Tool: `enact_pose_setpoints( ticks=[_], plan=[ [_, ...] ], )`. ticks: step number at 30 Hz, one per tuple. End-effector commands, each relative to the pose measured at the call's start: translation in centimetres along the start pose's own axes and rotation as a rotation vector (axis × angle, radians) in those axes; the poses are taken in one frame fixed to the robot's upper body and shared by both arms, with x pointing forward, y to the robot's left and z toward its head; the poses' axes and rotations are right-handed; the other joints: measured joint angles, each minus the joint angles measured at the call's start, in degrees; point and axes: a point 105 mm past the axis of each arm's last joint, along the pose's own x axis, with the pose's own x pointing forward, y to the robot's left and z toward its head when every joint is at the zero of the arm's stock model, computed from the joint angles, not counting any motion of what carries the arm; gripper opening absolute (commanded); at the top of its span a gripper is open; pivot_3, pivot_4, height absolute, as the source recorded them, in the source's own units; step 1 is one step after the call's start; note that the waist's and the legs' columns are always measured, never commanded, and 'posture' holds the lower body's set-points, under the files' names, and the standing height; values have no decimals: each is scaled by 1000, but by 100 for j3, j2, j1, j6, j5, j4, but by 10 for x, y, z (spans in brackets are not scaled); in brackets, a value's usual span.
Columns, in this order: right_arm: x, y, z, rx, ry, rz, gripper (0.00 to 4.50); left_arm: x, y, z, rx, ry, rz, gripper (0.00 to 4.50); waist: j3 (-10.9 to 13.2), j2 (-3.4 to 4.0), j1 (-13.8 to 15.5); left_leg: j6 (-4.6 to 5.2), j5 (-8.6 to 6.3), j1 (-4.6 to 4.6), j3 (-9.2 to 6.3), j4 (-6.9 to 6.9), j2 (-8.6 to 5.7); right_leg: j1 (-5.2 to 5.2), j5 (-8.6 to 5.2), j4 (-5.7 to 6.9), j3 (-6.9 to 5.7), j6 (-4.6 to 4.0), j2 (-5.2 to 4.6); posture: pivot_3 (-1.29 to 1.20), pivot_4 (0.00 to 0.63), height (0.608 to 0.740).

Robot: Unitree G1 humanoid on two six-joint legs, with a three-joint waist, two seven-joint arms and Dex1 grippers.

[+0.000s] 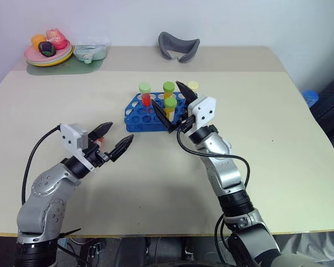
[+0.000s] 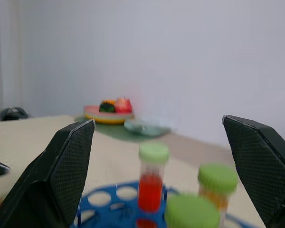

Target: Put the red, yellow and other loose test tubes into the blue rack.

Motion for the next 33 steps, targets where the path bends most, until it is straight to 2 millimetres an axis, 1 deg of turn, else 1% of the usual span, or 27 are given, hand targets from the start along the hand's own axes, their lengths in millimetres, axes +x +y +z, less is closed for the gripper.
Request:
enact_pose_setpoints(
  ticks=[1, 4, 7, 8, 9, 11, 13, 15, 16, 17, 19, 21, 23, 25, 28, 33],
  plan=[
    [4, -1, 36, -23, -71, 72, 4399, -2, 11, 9, 24, -5, 55, 4500, 0, 0, 9, 0, 0, 0, 0, 0, 0, 0, 0, 0, 0, 0, 0, 0, 150, 735],
    [-7, 2, 39, -14, -3, 180, 4399, -1, 19, 12, 63, 20, 93, 4500, 0, 0, 22, 1, 0, 0, -4, 1, -1, 3, 0, -1, -1, 0, -1, 0, 150, 735],
    [-37, -4, 35, -17, 150, 324, 4399, 0, 33, 11, 109, 145, 185, 4500, -1, -1, 34, 3, -2, 1, -7, 1, -2, 6, 0, -1, -2, 0, -1, 0, 150, 735],
    [-45, -4, 35, -14, 187, 360, 4399, 0, 37, 11, 127, 179, 206, 4500, -1, -1, 31, 4, -2, 1, -10, 1, -3, 7, 0, -2, -3, 0, -1, 0, 150, 735],
    [-54, -5, 34, -29, 222, 401, 4399, 1, 39, 15, 166, 197, 223, 4500, -1, -1, 24, 5, -3, 1, -10, 0, -3, 7, 0, -2, -3, 0, -1, 0, 150, 735],
    [-76, -5, 33, -37, 315, 495, 4399, 7, 46, 22, 149, 267, 283, 4500, 0, -2, 28, 7, -4, 3, -8, 0, -3, 8, 0, -4, -2, 0, -1, 0, 150, 735],
    [-96, -3, 32, -39, 405, 586, 4399, 7, 53, 19, 78, 397, 340, 4500, 2, -7, 73, 10, -5, 0, -17, 0, -4, 9, 0, -2, -5, 0, 0, 0, 150, 735],
    [-109, -3, 30, -37, 465, 638, 4399, 9, 55, 19, 45, 489, 358, 4500, 1, -7, 50, 12, -6, 5, -17, 2, -4, 15, 0, -3, -4, 0, 1, 0, 150, 735],
    [-112, -4, 28, -40, 486, 649, 4399, 10, 56, 19, 10, 535, 369, 4500, 1, -7, 21, 10, -5, 9, -16, 2, -5, 18, 0, -3, -4, 1, 1, 0, 150, 735],
    [-114, -5, 26, -45, 499, 654, 4399, 10, 55, 13, -7, 641, 364, 4500, 1, -7, 16, 7, -4, 13, -14, 0, -5, 19, 0, -4, -2, 1, 2, 0, 150, 735],
    [-116, -7, 23, -63, 510, 652, 4399, 6, 56, 7, 45, 829, 380, 4500, 5, -13, 15, 2, -1, 14, -18, 0, -4, 19, -1, -2, -2, 1, 13, 0, 150, 735],
    [-117, -7, 21, -66, 515, 651, 4399, 2, 61, 3, 35, 918, 393, 4500, 3, -9, 3, -1, 1, 21, -12, -5, -5, 18, -1, -1, 6, 0, 28, 0, 150, 735],
    [-118, -8, 20, -65, 523, 649, 4399, 4, 67, 4, -8, 920, 420, 4500, 4, -9, 19, -2, 1, 27, -12, -9, -5, 18, -2, -1, 17, 0, 28, 0, 150, 735],
    [-117, -9, 19, -66, 523, 640, 4399, 4, 70, 5, -11, 931, 438, 4500, 4, -10, 29, -3, 2, 27, -13, -7, -4, 18, -2, -1, 16, 0, 24, 0, 150, 735],
    [-118, -8, 18, -69, 522, 641, 4399, 5, 67, 3, -19, 952, 421, 4500, 5, -12, 48, -3, 2, 25, -13, -3, -5, 19, -2, -1, 16, 0, 12, 0, 150, 735],
    [-120, -6, 15, -73, 523, 640, 4399, -5, 70, -12, -51, 1004, 469, 4500, 5, -12, 49, -3, 2, 26, -13, -1, -7, 21, -2, 0, 16, 0, 7, 0, 150, 735]
  ],
)
